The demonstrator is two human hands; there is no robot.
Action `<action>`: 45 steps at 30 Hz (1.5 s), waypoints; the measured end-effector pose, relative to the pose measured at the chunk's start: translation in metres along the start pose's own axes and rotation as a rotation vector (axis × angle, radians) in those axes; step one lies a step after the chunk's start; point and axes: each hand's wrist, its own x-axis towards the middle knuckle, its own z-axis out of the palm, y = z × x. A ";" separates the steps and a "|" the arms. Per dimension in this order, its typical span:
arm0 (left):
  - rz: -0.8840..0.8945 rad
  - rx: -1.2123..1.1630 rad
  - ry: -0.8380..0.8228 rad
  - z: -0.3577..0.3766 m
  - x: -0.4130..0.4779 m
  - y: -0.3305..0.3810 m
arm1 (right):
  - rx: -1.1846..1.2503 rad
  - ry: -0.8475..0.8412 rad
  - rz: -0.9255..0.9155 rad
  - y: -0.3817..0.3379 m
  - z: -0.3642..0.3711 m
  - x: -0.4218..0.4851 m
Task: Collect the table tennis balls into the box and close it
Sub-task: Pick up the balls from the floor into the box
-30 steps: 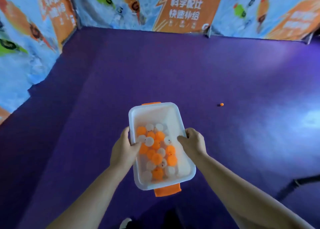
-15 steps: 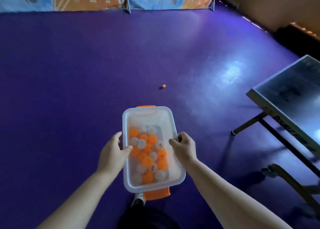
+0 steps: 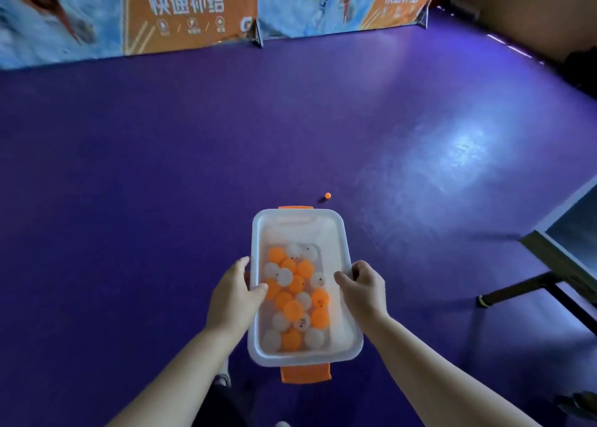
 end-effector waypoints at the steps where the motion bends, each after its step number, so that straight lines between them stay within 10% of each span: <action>1: -0.004 0.013 -0.010 -0.002 0.019 0.005 | 0.001 0.005 0.000 -0.009 0.006 0.017; 15: 0.202 0.279 -0.206 -0.043 0.321 0.094 | -0.002 0.115 0.123 -0.136 0.063 0.227; 45: 0.292 0.324 -0.449 0.144 0.784 0.348 | 0.040 0.209 0.379 -0.209 0.017 0.706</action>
